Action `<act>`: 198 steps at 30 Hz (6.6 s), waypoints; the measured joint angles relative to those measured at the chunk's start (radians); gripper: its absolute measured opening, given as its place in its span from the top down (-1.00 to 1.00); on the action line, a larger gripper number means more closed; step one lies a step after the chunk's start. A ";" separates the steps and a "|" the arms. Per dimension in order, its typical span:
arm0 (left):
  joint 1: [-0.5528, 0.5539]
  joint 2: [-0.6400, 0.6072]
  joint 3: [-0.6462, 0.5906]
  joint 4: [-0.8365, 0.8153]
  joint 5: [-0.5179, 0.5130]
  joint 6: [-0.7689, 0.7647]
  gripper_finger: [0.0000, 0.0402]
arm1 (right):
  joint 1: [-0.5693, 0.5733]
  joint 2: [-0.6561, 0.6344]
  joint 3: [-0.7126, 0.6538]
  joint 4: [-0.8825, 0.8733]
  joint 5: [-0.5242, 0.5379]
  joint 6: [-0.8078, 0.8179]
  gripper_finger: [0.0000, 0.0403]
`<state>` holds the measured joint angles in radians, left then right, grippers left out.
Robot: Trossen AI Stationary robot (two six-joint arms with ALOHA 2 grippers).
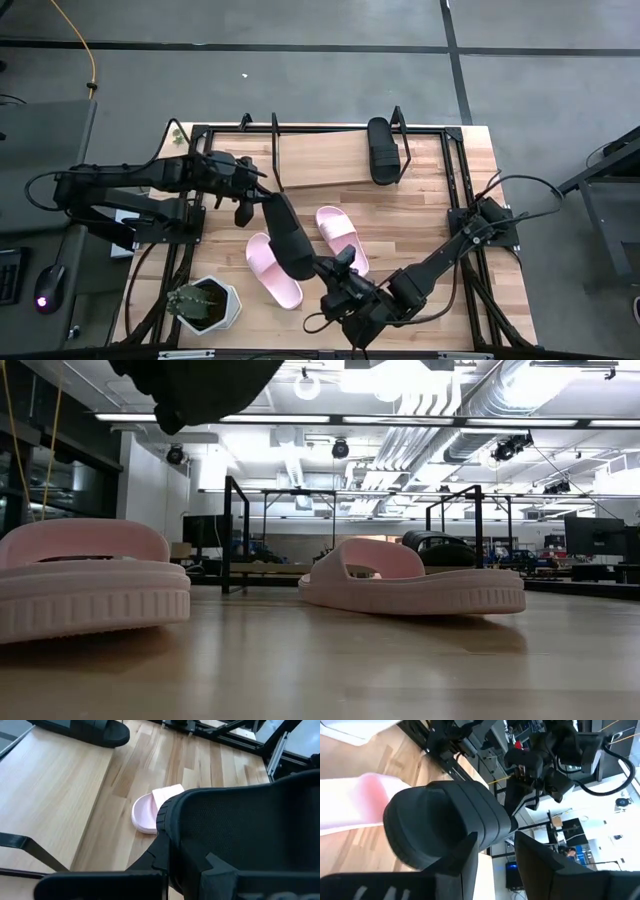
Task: Pick and place slides into the shelf
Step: Put the black slide on the shelf
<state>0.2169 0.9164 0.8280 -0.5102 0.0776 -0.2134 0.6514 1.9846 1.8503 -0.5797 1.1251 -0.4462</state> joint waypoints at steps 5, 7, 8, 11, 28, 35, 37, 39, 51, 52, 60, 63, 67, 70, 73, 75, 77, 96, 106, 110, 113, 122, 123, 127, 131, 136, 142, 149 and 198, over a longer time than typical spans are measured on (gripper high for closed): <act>0.000 0.040 0.031 0.001 -0.003 0.012 0.98 | 0.000 0.000 0.000 -0.006 -0.004 -0.007 0.41; 0.000 0.052 0.048 0.001 -0.005 0.011 0.98 | 0.000 0.000 0.000 -0.007 -0.009 -0.005 0.41; 0.000 0.059 0.058 0.002 -0.005 0.013 0.98 | 0.000 0.000 0.000 -0.007 -0.016 -0.005 0.41; 0.000 0.077 0.088 0.000 -0.005 0.025 0.98 | 0.000 0.000 0.000 -0.007 -0.032 -0.007 0.41; 0.000 0.107 0.148 -0.015 -0.008 0.025 0.97 | 0.006 0.000 0.000 -0.015 -0.029 -0.008 0.41; -0.001 0.117 0.148 0.008 0.016 0.016 0.97 | 0.003 0.000 0.000 -0.032 -0.028 -0.003 0.41; -0.001 0.116 0.148 0.019 0.027 0.017 0.97 | 0.003 0.000 0.000 -0.033 -0.028 -0.001 0.41; -0.001 0.116 0.148 0.027 0.035 0.015 0.97 | 0.003 0.000 0.000 -0.034 -0.027 0.000 0.41; -0.001 0.138 0.147 0.042 0.063 -0.003 0.97 | 0.002 0.000 0.000 -0.053 -0.024 0.017 0.41; -0.001 0.146 0.147 0.051 0.071 -0.003 0.97 | 0.002 0.000 0.000 -0.064 -0.020 0.025 0.41; -0.001 0.192 0.147 0.070 0.094 -0.002 0.97 | -0.017 0.001 0.000 -0.121 -0.017 0.083 0.41; -0.001 0.195 0.147 0.082 0.107 -0.001 0.97 | -0.019 0.001 0.000 -0.121 -0.019 0.083 0.41; -0.001 0.195 0.147 0.102 0.128 0.000 0.97 | -0.021 0.001 0.000 -0.128 -0.023 0.090 0.41; -0.001 0.195 0.147 0.103 0.131 0.000 0.97 | -0.022 0.001 0.000 -0.142 -0.023 0.105 0.41; -0.001 0.195 0.147 0.103 0.132 0.000 0.97 | -0.022 0.001 0.000 -0.144 -0.018 0.107 0.41; -0.001 0.195 0.147 0.103 0.132 -0.001 0.97 | -0.022 0.001 0.000 -0.145 0.002 0.112 0.41; 0.000 0.195 0.147 0.103 0.132 -0.001 0.97 | -0.022 0.001 0.000 -0.147 0.017 0.123 0.42; -0.001 0.195 0.147 0.095 0.101 -0.002 0.91 | -0.023 0.001 0.000 -0.150 0.034 0.132 0.99; -0.003 0.193 0.147 0.072 -0.060 0.032 0.59 | -0.025 0.003 0.000 -0.154 0.028 0.137 1.00; -0.002 0.193 0.147 0.043 -0.153 0.044 0.52 | -0.025 0.003 0.000 -0.176 0.035 0.161 1.00; -0.002 0.193 0.147 0.009 -0.210 0.053 0.49 | -0.025 0.003 0.000 -0.214 0.066 0.192 1.00; -0.001 0.185 0.147 -0.088 -0.314 0.056 0.46 | -0.036 0.002 0.000 -0.383 0.156 0.367 1.00; -0.001 0.185 0.147 -0.093 -0.314 0.056 0.46 | -0.040 0.002 0.000 -0.403 0.157 0.397 1.00; -0.001 0.185 0.147 -0.087 -0.314 0.076 0.46 | -0.066 0.002 0.000 -0.503 0.158 0.517 1.00; -0.001 0.185 0.147 -0.069 -0.300 0.095 0.46 | -0.089 0.002 0.000 -0.632 0.163 0.662 1.00; -0.001 0.184 0.141 0.009 -0.177 0.150 0.46 | -0.092 0.001 0.000 -0.847 0.227 0.898 1.00; -0.001 0.184 0.081 0.172 -0.002 0.202 0.46 | -0.077 -0.018 -0.023 -0.971 0.287 1.100 1.00; -0.001 0.184 -0.019 0.337 0.181 0.209 0.46 | -0.060 -0.056 -0.080 -0.991 0.326 1.173 1.00; -0.230 0.185 -0.085 0.508 0.171 0.272 0.46 | -0.332 -0.519 -0.580 -0.786 0.355 1.110 1.00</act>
<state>-0.0135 1.1011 0.7425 -0.0025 0.2491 0.0584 0.3198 1.4655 1.2707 -1.3660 1.4801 0.6634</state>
